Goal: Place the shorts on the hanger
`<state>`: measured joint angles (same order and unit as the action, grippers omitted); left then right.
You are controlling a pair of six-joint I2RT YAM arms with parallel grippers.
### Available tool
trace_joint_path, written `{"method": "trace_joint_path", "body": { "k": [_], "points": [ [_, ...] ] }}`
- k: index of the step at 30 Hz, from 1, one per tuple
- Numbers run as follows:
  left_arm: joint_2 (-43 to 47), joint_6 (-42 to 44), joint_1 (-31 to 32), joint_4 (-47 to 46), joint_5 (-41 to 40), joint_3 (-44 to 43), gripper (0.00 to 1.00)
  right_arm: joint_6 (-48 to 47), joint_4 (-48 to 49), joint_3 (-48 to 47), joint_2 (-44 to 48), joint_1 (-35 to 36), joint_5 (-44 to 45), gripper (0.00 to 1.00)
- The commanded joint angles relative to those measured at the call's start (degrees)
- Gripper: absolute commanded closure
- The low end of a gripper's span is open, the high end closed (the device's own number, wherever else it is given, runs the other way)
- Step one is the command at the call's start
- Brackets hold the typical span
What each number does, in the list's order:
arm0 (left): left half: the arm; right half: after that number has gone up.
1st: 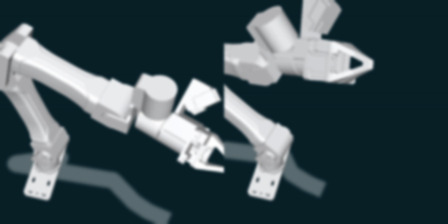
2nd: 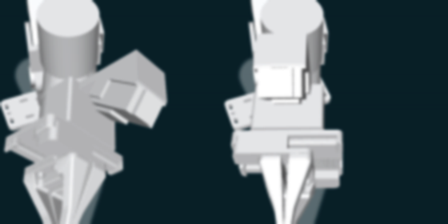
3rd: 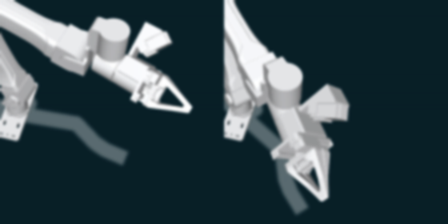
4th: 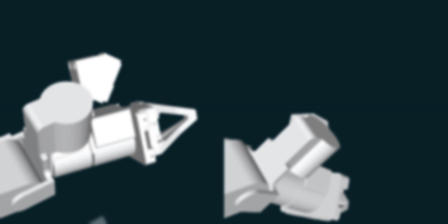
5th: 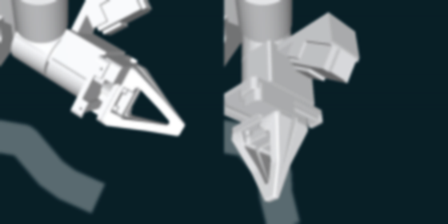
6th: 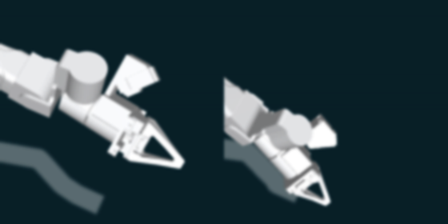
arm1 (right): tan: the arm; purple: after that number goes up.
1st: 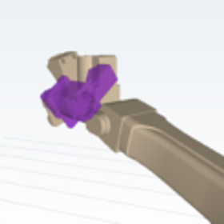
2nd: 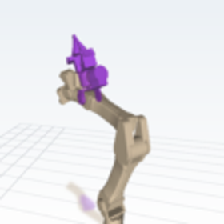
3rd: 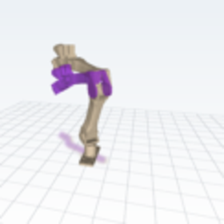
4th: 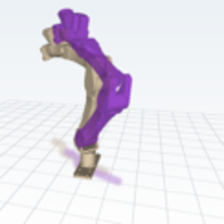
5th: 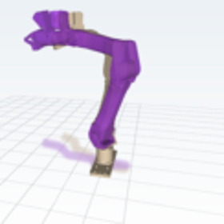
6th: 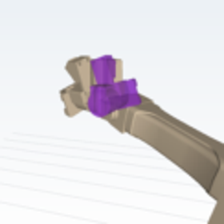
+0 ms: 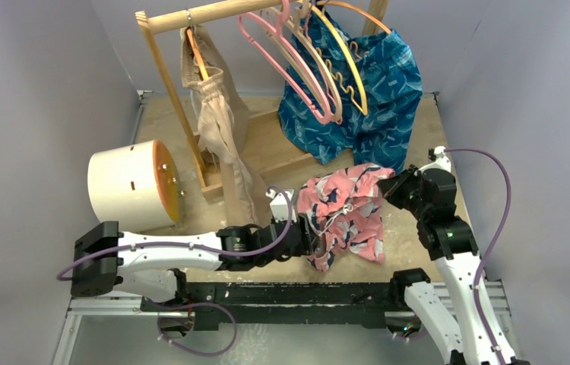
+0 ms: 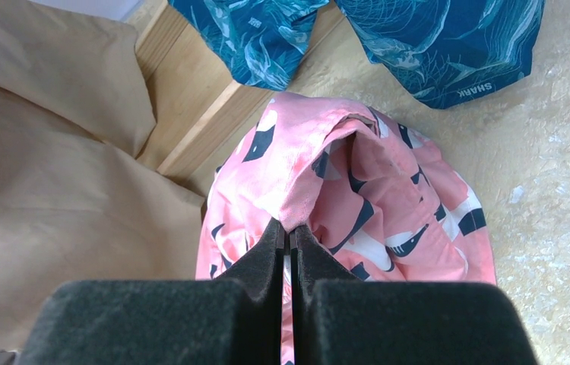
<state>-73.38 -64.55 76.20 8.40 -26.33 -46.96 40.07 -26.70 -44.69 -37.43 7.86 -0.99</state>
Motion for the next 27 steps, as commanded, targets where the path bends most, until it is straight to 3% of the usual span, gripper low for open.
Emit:
{"method": "trace_joint_path", "body": {
  "k": [1, 18, 27],
  "points": [
    [-3.5, -7.7, 2.8, -4.1, 1.8, -0.4, 0.53, 0.6, 2.8, -0.5, 0.4, 0.0, 0.2, 1.00],
    [-10.5, -12.2, 5.4, 4.8, -8.7, -2.4, 0.52, 0.4, 2.6, 0.0, 1.4, 0.0, 1.0, 1.00],
    [-9.4, -12.9, 5.6, 3.9, -7.1, -2.5, 0.53, 0.2, 2.6, 0.5, 1.5, 0.0, 1.0, 1.00]
  ]
}}
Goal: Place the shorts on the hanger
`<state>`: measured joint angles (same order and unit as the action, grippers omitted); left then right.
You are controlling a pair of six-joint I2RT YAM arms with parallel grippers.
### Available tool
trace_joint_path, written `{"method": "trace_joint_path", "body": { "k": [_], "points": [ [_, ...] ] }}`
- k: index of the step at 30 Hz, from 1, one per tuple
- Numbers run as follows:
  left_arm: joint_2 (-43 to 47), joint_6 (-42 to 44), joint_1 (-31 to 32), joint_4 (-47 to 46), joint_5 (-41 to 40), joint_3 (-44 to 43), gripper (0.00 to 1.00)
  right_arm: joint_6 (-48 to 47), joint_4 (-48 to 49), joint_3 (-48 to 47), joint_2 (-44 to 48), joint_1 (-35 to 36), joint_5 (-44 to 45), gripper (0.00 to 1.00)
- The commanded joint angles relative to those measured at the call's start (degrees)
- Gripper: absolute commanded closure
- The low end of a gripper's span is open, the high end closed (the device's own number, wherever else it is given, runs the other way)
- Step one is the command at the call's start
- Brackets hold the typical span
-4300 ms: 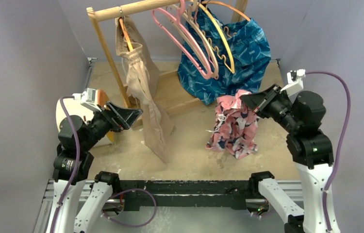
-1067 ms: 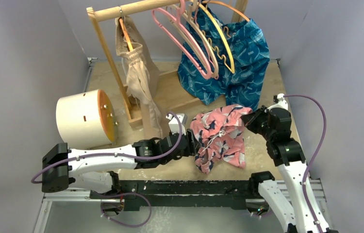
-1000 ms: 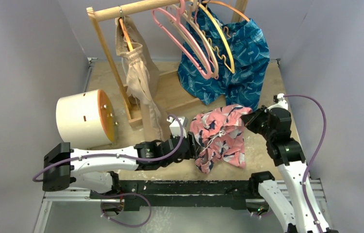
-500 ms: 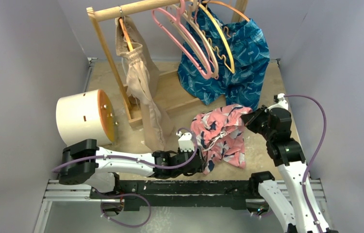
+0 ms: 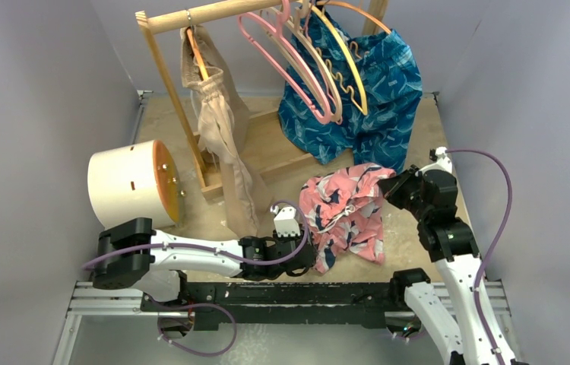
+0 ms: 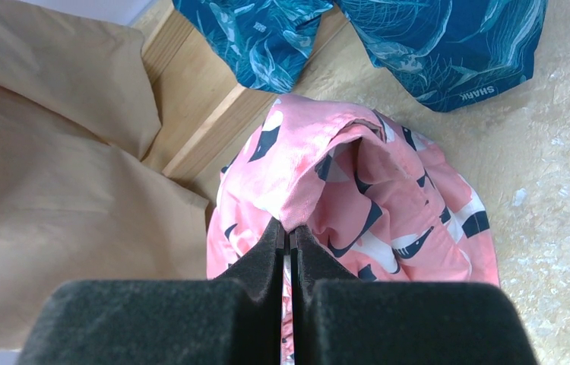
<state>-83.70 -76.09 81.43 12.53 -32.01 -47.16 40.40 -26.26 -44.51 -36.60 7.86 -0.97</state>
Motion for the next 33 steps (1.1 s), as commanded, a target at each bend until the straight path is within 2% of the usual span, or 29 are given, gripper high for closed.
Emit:
{"method": "trace_joint_path", "body": {
  "k": [1, 12, 19, 26, 33],
  "points": [
    [1.6, -1.3, 0.5, -0.5, -1.2, -2.4, 0.53, -0.1, 2.0, 0.2, 0.6, 0.0, 0.9, 1.00],
    [2.3, -4.2, 0.9, -2.4, -1.6, -0.9, 0.53, -0.1, 1.7, -0.2, 1.0, 0.0, 0.7, 1.00],
    [2.2, -5.1, 0.9, 0.2, -4.2, -1.0, 0.57, 0.0, 1.7, 0.2, 1.4, 0.0, 0.5, 1.00],
    [-0.7, -4.9, 0.9, 1.3, -3.8, -2.3, 0.58, -0.1, 2.2, 0.3, 1.3, 0.0, 0.4, 1.00],
    [-4.8, -4.6, 0.9, -1.9, -1.3, -2.8, 0.59, -0.1, 2.1, 0.5, 1.1, 0.0, 0.5, 1.00]
  ]
}}
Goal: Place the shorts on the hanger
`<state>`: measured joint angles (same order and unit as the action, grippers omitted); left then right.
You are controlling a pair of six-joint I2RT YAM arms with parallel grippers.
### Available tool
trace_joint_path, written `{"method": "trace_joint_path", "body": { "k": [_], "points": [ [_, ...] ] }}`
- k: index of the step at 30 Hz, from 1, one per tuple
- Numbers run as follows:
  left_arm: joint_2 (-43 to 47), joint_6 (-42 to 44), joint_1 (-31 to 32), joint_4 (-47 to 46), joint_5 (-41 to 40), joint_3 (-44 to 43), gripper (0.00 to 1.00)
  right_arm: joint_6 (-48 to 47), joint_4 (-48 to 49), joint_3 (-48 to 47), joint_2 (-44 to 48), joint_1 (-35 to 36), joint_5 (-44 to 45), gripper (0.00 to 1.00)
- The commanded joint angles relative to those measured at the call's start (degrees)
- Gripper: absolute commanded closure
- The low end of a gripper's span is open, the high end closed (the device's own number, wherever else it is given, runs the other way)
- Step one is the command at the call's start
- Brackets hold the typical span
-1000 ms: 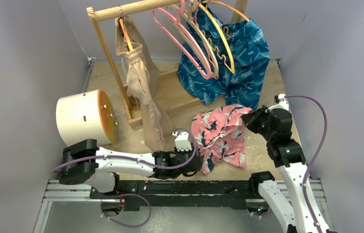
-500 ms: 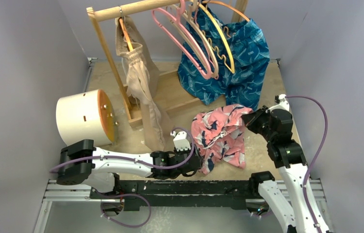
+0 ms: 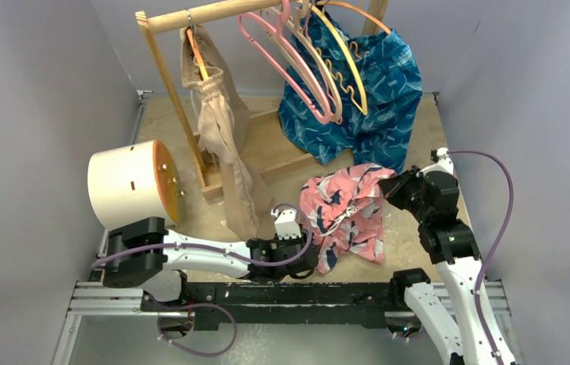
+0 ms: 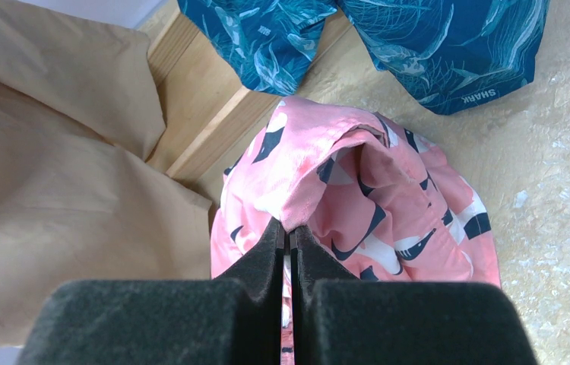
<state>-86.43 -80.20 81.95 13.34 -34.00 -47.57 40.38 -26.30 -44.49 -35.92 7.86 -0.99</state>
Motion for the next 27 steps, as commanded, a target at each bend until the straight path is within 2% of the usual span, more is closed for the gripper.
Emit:
{"method": "trace_joint_path", "body": {
  "k": [1, 3, 5, 8, 10, 16, 20, 23, 27],
  "points": [
    [-2.9, -0.4, 0.4, -3.0, 0.8, -2.5, 0.59, -0.1, 2.2, 0.7, 0.4, 0.0, 0.6, 1.00],
    [-4.6, 0.1, 0.3, -2.9, 0.7, -3.6, 0.63, 0.0, 2.3, 0.8, 0.3, 0.0, 0.6, 1.00],
    [-5.7, 1.8, 0.3, -1.3, 0.0, -5.4, 0.71, 0.0, 2.4, 0.7, 0.4, 0.0, 0.6, 1.00],
    [-5.5, 6.4, 0.3, 5.7, -3.6, -10.7, 0.91, 0.0, 1.7, -1.2, 0.0, 0.0, 0.6, 1.00],
    [-3.7, 9.3, 0.3, 11.3, -7.8, -14.4, 1.00, 0.0, 0.1, -3.9, -0.3, 0.0, 0.6, 1.00],
    [5.5, 18.9, 0.3, 27.8, -23.9, -28.3, 1.00, -2.1, -7.5, -15.9, -0.3, 0.0, -0.6, 1.00],
    [8.9, 24.7, 0.3, 33.1, -30.9, -35.6, 1.00, -3.3, -14.0, -23.1, -0.9, 0.0, 0.4, 1.00],
    [9.8, 28.9, 0.2, 32.8, -32.6, -35.7, 1.00, -3.2, -15.0, -23.0, -0.1, 0.0, 1.4, 1.00],
    [10.2, 30.7, 0.3, 28.5, -30.7, -29.6, 1.00, -2.7, -14.8, -17.6, 0.3, 0.0, 2.0, 1.00]
  ]
}}
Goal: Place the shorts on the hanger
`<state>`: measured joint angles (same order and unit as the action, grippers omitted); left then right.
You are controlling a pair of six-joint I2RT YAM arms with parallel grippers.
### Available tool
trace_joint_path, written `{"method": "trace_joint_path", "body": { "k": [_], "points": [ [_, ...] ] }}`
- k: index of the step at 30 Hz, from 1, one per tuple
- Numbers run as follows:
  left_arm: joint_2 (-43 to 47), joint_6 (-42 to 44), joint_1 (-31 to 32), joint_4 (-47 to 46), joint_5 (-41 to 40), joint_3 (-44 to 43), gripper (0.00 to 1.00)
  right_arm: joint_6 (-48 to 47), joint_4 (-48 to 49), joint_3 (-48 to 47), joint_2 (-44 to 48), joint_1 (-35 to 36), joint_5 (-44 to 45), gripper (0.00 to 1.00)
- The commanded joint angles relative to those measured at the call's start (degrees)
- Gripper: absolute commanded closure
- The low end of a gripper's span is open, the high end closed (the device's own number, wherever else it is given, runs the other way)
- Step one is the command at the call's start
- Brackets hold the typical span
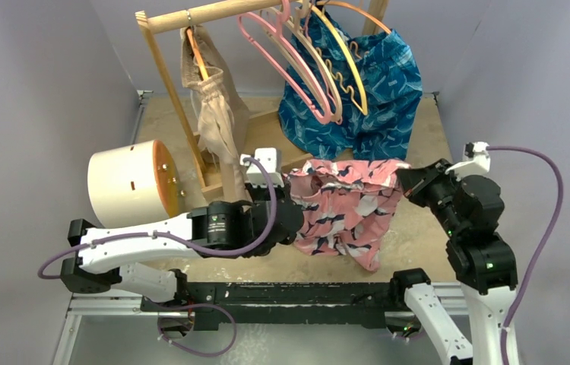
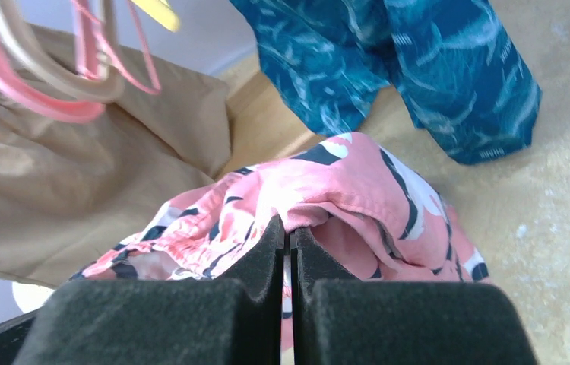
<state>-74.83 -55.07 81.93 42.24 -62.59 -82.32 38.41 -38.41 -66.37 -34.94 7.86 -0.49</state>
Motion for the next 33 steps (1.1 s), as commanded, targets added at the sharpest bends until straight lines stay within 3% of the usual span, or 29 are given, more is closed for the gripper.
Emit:
{"method": "trace_joint_path", "body": {
  "k": [1, 3, 6, 8, 11, 19, 28, 33],
  "points": [
    [-1.2, 5.7, 0.2, -2.3, -1.0, 7.5, 1.00, -0.9, -2.5, 5.9, -0.6, 0.0, 1.2, 1.00],
    [-1.3, 5.4, 0.2, -5.6, 0.7, 11.3, 1.00, -1.0, -1.5, 8.2, 0.1, 0.0, 1.3, 0.96],
    [-2.0, 4.0, -0.6, -7.3, 2.7, 14.5, 1.00, -5.4, 0.2, 8.4, 0.8, 0.0, 1.2, 0.79],
    [-1.9, 4.1, -0.8, -8.7, 3.9, 15.6, 1.00, -9.6, 0.9, 6.6, 0.6, 0.0, -1.9, 0.67],
    [-1.1, 4.1, -0.8, -10.9, 5.5, 16.9, 1.00, -14.6, 3.0, 2.7, -0.3, 0.0, -9.0, 0.59],
    [2.5, 3.5, -0.8, -16.3, 9.4, 21.4, 1.00, -16.5, 7.4, -6.4, -8.3, 0.0, -19.2, 0.57],
    [4.2, 4.6, -0.9, -19.0, 11.7, 23.7, 1.00, -12.9, 12.8, -15.7, -17.1, 0.2, -24.5, 0.57],
    [3.9, 3.2, -0.8, -19.7, 12.5, 23.8, 1.00, -12.2, 13.9, -21.8, -21.2, 1.6, -22.3, 0.57]
  ]
}}
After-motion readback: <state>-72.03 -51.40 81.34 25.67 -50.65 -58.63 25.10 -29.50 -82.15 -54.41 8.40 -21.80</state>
